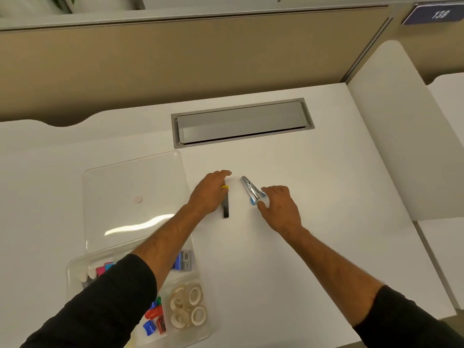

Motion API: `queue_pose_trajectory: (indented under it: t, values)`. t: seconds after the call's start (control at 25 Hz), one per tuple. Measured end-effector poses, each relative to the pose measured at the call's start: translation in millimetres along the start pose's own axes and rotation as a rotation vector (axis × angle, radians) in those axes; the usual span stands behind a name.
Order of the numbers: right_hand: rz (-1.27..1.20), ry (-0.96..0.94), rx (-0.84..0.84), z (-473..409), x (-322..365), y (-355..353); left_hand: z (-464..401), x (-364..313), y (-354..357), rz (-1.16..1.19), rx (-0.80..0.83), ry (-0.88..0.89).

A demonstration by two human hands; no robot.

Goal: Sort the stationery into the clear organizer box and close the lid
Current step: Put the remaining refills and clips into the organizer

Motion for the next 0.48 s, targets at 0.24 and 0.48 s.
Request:
queue_pose_trajectory:
  t: [0.24,0.48]
  values:
    - [-0.004,0.079,0.048,-16.7,5.9,20.2,20.4,-7.8,-7.0,0.169,-0.033,0.046]
    - [0.086,0.115,0.052,-21.2,6.7,36.5,48.0,-16.3,-24.3,0.191,-0.098,0.098]
Point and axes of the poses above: each hand's wrist, its own z-axis away from the middle knuckle, its own y-axis out of the palm, x = y × z, the point moved 10 cm from there along -z, towards the middle knuckle, and after that the axes turned 5 degrees about y, right-handed, at the moved point
